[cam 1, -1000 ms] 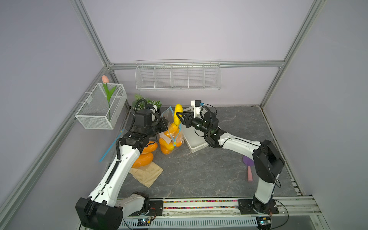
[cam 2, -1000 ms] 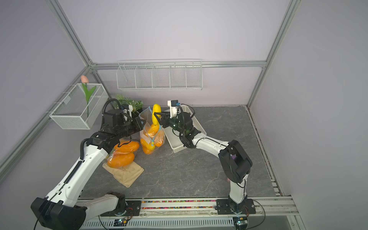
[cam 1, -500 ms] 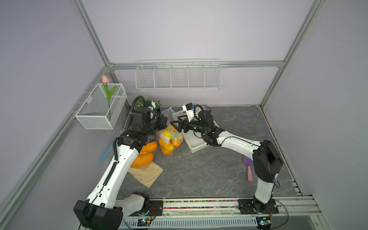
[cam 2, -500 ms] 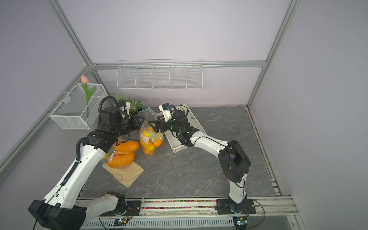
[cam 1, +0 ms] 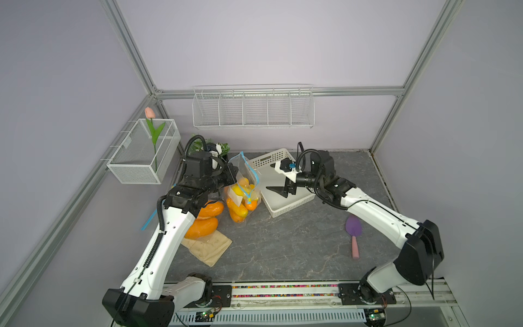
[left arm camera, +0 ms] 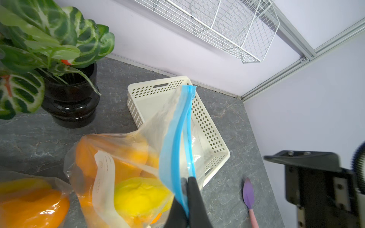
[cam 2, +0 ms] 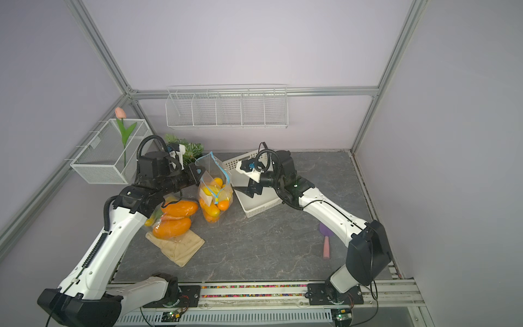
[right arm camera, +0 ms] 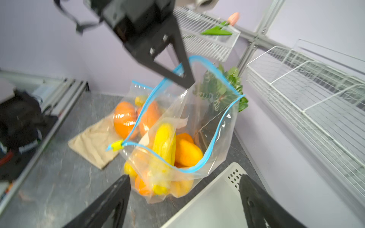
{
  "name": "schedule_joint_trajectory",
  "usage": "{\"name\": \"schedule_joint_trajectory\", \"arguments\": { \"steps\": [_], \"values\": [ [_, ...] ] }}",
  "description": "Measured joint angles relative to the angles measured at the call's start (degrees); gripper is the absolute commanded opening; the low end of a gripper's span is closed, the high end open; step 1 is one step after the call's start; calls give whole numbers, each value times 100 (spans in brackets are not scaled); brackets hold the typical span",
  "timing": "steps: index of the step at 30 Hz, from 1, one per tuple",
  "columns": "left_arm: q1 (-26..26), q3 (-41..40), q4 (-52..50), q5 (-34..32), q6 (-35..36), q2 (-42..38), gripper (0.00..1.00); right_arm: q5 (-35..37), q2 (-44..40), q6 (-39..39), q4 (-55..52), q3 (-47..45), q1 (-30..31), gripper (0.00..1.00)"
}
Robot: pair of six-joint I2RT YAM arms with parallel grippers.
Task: Place the mango in a zip-top bag and seal the zipper
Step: Pick up the zipper food storage bag at the center of the board.
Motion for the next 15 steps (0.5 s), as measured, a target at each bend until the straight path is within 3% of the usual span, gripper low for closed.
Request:
{"name": "schedule_joint_trajectory", "arguments": {
  "steps": [3, 11, 15],
  "values": [
    [0, 39, -26, 138, 39, 24, 0, -9, 173, -807, -74, -199, 33, 82],
    [-15, 83, -92, 448, 195, 103, 0, 11, 315, -1816, 15, -105, 295, 75],
    [-28, 149, -96, 632, 234, 299, 0, 50, 562, -2203, 20, 35, 496, 65]
  ]
}}
